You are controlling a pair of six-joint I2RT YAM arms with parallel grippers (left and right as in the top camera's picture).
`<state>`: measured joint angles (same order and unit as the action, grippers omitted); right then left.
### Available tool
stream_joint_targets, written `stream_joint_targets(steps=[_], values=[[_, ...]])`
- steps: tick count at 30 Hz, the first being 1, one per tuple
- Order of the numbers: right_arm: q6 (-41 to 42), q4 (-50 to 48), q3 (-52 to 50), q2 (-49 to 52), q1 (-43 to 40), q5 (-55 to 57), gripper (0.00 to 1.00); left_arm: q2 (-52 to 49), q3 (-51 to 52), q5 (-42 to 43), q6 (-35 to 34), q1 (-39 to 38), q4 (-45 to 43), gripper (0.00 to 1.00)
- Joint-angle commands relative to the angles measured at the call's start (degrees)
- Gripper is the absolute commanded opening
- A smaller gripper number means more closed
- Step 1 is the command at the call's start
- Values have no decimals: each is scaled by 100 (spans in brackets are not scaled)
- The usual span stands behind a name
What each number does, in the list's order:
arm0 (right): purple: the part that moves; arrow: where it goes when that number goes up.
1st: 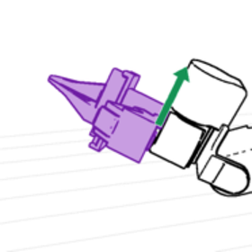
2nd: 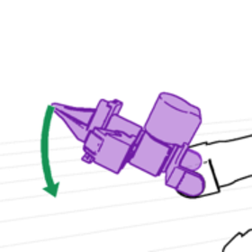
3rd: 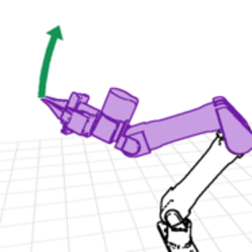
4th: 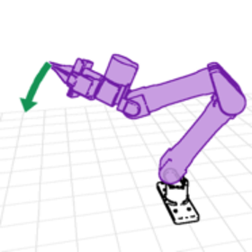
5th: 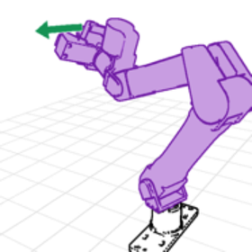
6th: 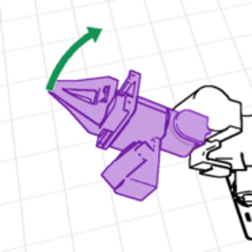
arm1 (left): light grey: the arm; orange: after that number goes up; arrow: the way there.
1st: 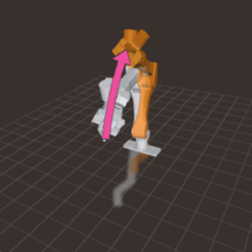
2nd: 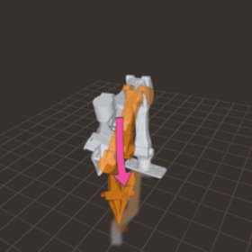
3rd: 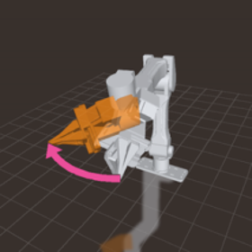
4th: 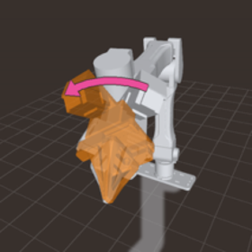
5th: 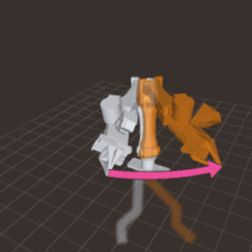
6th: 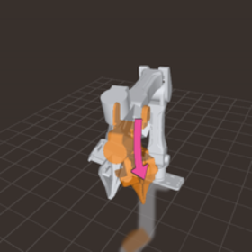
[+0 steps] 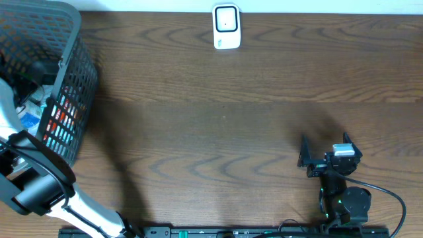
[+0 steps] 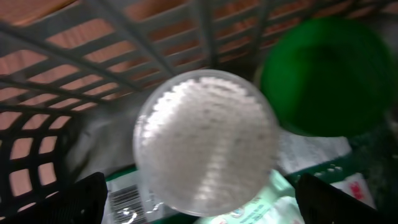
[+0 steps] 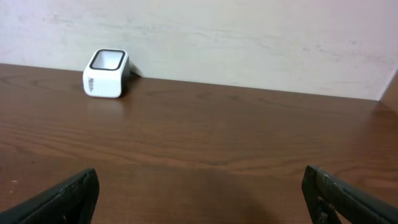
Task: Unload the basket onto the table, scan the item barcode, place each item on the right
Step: 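Close the left gripper around the white jar's body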
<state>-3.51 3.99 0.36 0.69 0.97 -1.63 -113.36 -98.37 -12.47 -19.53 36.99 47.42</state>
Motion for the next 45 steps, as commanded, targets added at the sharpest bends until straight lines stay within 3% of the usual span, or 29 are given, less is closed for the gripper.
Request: stream_joint_targets(steps=[1,19,36,45], values=[[68,15,-7,-35,20,28,99,101,85,-170,-50,210,24,96],[68,15,-7,-35,20,28,99,28,599,1777,555,387,-815,97],[68,15,-7,-35,20,28,99,35,737,1290,555,398,-837,96],[68,15,-7,-35,20,28,99,348,673,1309,555,398,-789,76]])
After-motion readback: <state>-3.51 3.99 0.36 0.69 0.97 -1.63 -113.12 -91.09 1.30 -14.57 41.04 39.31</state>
